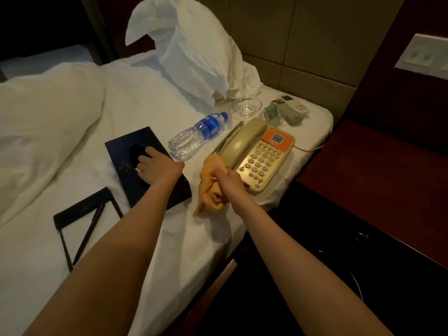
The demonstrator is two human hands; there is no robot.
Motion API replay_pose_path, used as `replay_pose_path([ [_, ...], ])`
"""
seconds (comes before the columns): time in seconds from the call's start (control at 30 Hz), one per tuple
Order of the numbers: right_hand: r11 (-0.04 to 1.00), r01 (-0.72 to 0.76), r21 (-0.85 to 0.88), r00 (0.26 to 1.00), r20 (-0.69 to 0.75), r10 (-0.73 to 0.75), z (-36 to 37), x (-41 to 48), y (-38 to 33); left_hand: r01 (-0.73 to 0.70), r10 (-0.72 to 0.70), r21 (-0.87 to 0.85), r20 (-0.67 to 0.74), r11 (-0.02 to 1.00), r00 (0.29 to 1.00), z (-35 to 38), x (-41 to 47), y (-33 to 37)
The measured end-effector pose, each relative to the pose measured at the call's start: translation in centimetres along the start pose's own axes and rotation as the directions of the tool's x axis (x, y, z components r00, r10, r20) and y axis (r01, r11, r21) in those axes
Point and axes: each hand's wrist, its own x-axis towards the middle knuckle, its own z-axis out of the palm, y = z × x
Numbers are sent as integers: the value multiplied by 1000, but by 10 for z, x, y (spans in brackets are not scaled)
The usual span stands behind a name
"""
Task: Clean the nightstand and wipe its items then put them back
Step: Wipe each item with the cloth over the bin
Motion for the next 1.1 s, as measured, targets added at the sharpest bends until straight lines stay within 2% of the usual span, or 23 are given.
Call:
replay_pose_path([
  [0.07, 1000, -10, -4, 1000, 8, 10, -3, -1, 1, 23, -21, -42, 33, 999, 999, 0, 1, -2],
  [0.13, 1000, -14, -8, 1000, 15, 14, -8, 0, 0, 60, -49, -173, 70, 983, 996, 1, 0, 1],
  [0.2, 1000, -16, -9, 1000, 16, 17, -13, 3, 0, 72, -64, -233, 39, 970, 997, 3, -3, 2],
  [0.5, 994, -7, 109, 998, 62, 0, -17, 6, -19, -103, 74, -165, -172, 981, 982, -6, -20, 8],
  [0.67, 987, -10, 157, 997, 81, -3, -13, 7, -28, -229, 197, -107, -249, 968, 948, -25, -29, 27],
  [0.83, 969, -35, 243, 999, 43, 25, -24, 8, -38, -410, 374, -111, -249, 905, 894, -29, -51, 47],
  [1.1, 909, 26, 415, 986, -162, 46, -88, 2, -36, -615, 599, -126, -143, 778, 788, -6, -107, 95],
])
